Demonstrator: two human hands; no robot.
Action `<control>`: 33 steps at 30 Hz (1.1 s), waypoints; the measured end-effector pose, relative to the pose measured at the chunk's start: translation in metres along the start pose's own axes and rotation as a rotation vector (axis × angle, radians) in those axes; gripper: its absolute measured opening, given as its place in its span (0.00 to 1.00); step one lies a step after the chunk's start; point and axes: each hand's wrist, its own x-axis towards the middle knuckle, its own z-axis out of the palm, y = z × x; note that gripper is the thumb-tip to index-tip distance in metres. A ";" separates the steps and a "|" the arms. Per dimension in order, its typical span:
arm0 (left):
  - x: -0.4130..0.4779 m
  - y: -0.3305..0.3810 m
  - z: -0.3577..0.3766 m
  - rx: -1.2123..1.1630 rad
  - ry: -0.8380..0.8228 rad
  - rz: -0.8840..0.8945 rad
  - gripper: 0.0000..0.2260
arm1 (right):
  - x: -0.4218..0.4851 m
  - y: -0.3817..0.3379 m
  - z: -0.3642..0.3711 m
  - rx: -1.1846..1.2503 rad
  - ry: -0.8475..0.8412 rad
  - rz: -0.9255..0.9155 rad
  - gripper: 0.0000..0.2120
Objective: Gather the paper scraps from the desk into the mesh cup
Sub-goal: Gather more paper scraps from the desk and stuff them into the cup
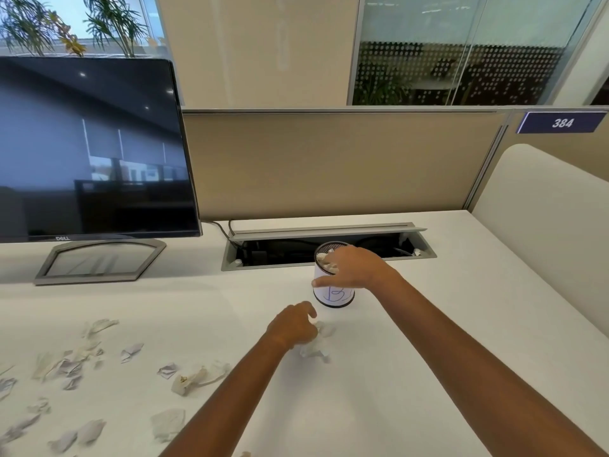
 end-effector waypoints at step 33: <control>0.038 0.059 -0.039 -0.075 0.556 0.326 0.12 | -0.028 0.012 0.029 0.459 0.485 0.166 0.16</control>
